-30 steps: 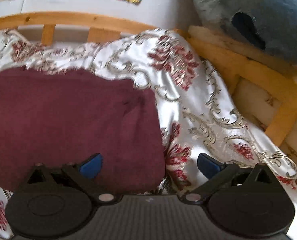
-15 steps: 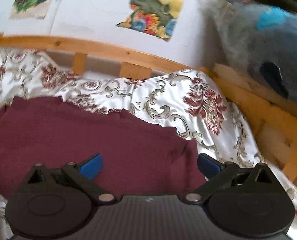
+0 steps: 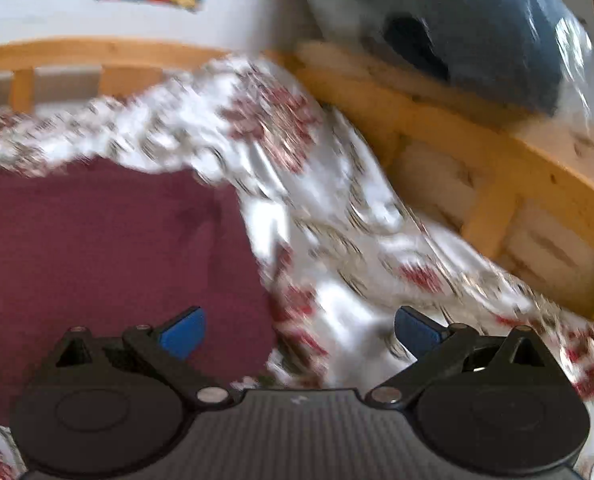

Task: Fold small clothes

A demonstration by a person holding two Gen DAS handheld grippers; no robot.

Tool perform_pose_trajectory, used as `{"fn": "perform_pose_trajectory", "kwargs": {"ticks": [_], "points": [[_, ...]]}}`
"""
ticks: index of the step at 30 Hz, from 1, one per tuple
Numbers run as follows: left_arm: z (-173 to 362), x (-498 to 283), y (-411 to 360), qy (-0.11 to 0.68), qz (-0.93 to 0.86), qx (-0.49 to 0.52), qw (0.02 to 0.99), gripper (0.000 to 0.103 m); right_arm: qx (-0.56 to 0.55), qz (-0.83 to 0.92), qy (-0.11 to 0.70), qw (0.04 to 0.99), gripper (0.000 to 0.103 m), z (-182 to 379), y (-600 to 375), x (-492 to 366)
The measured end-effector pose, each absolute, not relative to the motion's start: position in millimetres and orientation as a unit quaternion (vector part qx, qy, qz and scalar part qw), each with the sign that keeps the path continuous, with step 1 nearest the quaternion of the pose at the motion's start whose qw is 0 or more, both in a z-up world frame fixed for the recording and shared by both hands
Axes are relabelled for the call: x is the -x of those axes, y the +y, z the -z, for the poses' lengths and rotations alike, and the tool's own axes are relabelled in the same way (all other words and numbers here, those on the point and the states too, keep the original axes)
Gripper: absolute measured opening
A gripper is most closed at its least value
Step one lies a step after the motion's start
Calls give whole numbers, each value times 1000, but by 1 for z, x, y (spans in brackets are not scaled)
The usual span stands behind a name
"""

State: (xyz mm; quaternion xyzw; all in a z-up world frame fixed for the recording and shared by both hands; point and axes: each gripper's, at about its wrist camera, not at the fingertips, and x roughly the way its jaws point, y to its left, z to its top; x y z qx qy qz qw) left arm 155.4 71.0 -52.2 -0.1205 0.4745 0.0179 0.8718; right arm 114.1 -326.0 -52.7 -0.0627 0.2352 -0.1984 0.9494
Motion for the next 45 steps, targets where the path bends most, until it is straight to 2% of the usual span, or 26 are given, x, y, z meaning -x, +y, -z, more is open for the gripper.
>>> {"fn": "perform_pose_trajectory", "kwargs": {"ticks": [5,8,13,17,22,30,34,41,45], "points": [[53,-156,71,473,-16,117,873,103,121,123,224,959,103,54,-297,-137],[53,-156,72,472,-14,118,873,103,137,137,255,947,103,66,-295,-156],[54,-156,75,473,-10,123,873,103,62,165,265,948,103,74,-325,-150],[54,-156,72,473,-12,120,873,103,76,175,266,945,103,72,-316,-144],[54,-156,73,473,-11,120,873,103,114,168,234,951,103,61,-295,-126],[55,-156,72,470,-9,116,875,103,232,75,169,955,103,49,-230,-118],[55,-156,72,470,-10,115,875,103,230,28,161,959,103,44,-212,-117],[55,-156,72,470,-9,113,875,103,247,0,205,947,103,76,-198,-115],[55,-156,71,470,-9,108,876,103,256,7,198,946,103,93,-194,-108]]}}
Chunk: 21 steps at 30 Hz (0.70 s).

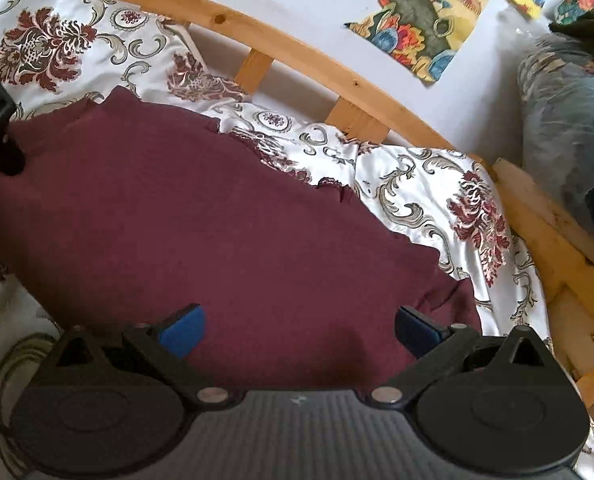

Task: Fold small clothes

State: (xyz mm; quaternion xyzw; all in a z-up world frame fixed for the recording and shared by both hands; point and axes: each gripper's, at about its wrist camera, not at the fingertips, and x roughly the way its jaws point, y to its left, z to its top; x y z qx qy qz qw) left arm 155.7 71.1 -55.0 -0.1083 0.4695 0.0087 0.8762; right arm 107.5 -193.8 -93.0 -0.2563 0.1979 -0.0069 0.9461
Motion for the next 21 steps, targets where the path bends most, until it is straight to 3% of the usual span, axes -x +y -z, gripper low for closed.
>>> {"fn": "perform_pose_trajectory", "kwargs": {"ticks": [21], "points": [[55,-156,70,467,-7,104,878,103,255,10,174,951,103,102,-194,-102]]}}
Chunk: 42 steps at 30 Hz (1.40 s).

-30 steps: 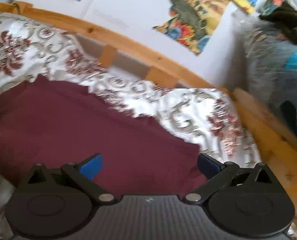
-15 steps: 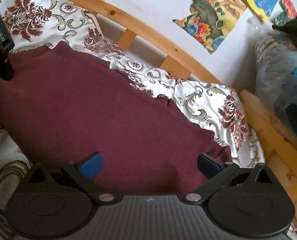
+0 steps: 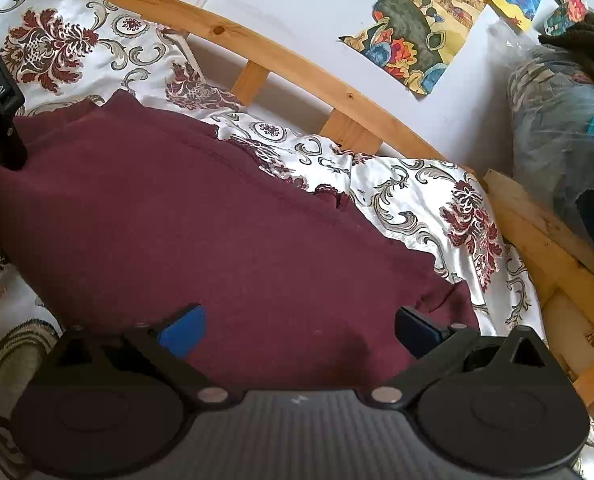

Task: Fold small clothes

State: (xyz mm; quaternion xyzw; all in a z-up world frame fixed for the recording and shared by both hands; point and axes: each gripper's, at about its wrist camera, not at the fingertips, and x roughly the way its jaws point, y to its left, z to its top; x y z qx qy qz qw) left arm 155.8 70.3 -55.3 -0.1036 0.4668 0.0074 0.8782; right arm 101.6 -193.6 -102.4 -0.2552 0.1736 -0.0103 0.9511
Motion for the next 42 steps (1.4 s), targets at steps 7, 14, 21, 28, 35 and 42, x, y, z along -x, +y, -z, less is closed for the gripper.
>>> {"fn": "perform_pose_trajectory", "kwargs": {"ticks": [7,14,21,28,35,42], "points": [[55,-156,70,467,-7,103,878,103,245,5,176,953,103,103,-197,-103],[55,-155,70,466,-7,103,879,103,239,3,179,955,103,103,-198,-103],[55,-158,71,466,-6,102,879,103,194,-18,202,960,103,100,-210,-111],[50,-153,80,429,-7,156,890,102,100,-52,246,963,103,96,-235,-123],[49,-153,76,390,30,151,908,102,52,-72,264,960,103,97,-250,-130],[54,-160,72,411,41,117,903,102,46,-75,263,961,103,98,-251,-129]]}}
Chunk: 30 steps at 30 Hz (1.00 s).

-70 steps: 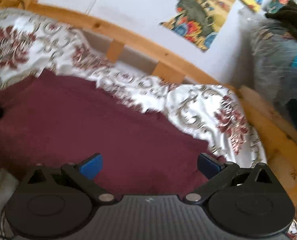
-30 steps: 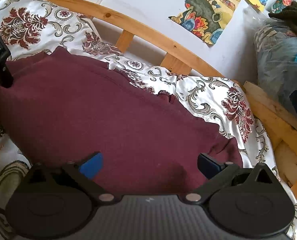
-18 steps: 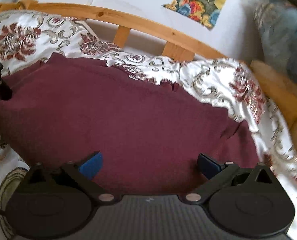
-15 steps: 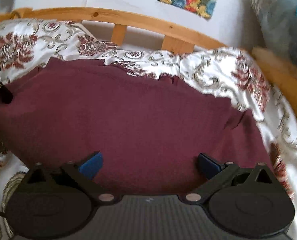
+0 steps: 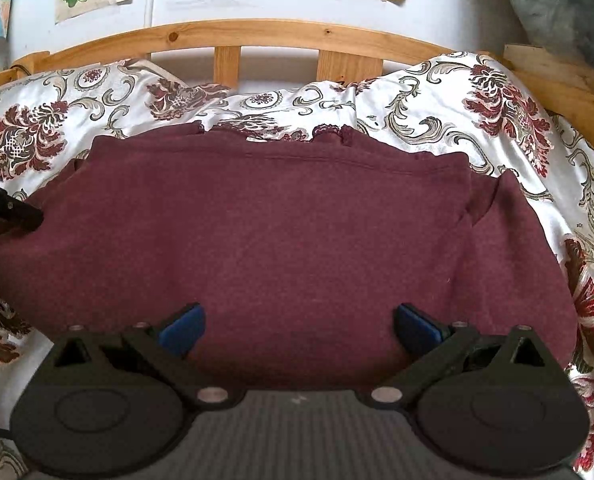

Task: Fold small clothes

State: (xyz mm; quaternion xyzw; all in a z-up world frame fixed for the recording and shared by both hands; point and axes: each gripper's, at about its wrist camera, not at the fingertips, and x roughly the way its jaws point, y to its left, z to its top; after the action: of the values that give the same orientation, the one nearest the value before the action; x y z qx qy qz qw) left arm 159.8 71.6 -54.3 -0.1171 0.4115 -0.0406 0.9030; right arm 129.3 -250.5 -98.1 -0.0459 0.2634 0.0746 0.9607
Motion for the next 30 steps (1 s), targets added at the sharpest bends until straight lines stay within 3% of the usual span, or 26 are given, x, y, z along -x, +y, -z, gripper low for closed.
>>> {"fn": "perform_pose_trajectory", "kwargs": {"ticks": [6,11,20,22,30], "points": [[53,-164,71,427,33,115,896,101,40,-78,264,961,103,98,-252,-130],[48,-169,63,445,33,98,890,90,35,-80,264,961,103,99,-254,-131],[37,-173,59,465,47,142,872,35,28,-83,262,961,103,99,-254,-130],[28,-170,54,461,36,143,875,17,28,-82,262,961,103,99,-254,-130],[-33,-164,-1,392,68,59,915,11,4,-93,263,960,103,95,-262,-129]]}}
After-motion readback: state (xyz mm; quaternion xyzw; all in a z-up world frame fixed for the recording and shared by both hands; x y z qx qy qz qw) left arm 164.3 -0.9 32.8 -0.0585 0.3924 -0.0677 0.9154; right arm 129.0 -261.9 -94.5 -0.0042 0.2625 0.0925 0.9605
